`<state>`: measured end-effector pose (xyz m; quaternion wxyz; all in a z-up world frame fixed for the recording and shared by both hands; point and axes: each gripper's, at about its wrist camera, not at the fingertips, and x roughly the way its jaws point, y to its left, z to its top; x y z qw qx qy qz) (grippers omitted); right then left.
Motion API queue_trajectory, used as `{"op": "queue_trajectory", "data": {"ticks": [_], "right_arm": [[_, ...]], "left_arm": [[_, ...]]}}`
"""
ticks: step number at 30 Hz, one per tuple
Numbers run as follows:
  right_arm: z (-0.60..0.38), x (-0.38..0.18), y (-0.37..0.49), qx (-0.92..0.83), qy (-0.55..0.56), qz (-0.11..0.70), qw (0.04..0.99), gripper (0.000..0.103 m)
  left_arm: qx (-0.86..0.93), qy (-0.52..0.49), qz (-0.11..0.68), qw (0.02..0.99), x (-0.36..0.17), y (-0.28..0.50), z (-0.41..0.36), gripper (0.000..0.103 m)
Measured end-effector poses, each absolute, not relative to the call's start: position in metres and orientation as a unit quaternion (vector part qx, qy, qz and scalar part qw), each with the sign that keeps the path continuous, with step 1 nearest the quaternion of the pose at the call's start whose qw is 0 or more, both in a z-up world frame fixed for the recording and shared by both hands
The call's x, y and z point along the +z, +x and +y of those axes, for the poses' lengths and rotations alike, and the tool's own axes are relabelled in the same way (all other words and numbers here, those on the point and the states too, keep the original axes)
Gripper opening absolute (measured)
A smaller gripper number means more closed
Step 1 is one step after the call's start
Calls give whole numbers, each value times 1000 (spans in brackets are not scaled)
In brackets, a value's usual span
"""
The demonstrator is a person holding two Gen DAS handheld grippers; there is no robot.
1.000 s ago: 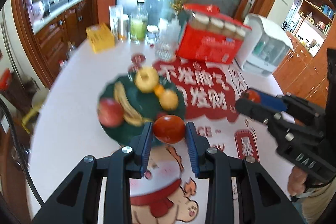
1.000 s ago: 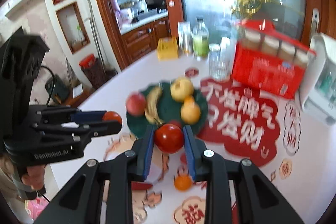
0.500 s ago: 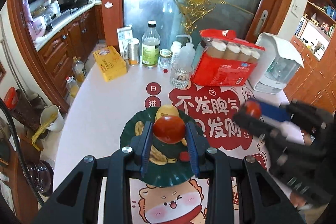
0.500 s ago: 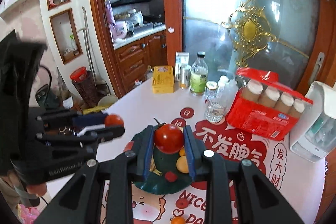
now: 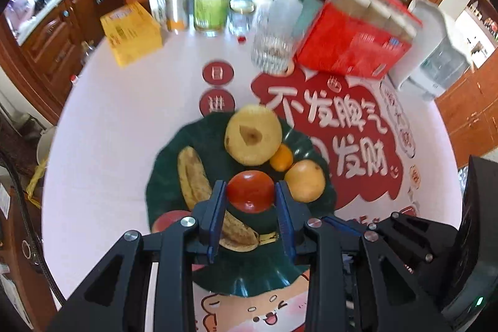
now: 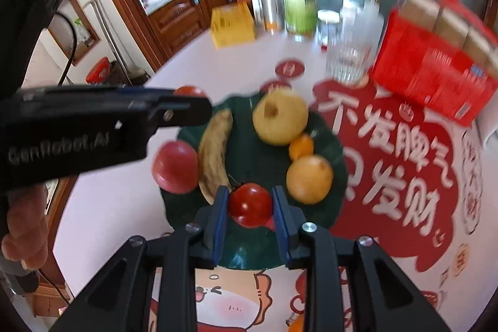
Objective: Organize fruits
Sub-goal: 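Carry both tomatoes over the green plate with the left and right tools, then open both tools to release the tomatoes onto the plate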
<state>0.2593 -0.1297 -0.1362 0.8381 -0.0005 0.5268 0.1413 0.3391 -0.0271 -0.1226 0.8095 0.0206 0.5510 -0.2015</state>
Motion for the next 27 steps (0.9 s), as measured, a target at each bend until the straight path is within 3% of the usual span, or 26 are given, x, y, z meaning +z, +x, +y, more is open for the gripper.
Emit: {"op": "queue_trajectory", "data": {"ticks": [8,18,22,24,27], "right_arm": [[-127,-176,266,137,-1,553,822,28],[-122,-182,269,139,-21,543,828,29],[-121,-182,271,141,-19,542,828,33],[-121,-182,271,140,-18,540,830,39],[-121,-179,270,139,-21,532,835,41]], "left_arm": [[-211,32,581,785,-171,358,-39,30],[-211,46,585,782,-188,365,-42,32],[-210,45,584,783,-187,364,-42,44],[-208,43,582,785,-186,363,-42,59],[-206,43,576,790,-182,361,-41,70]]}}
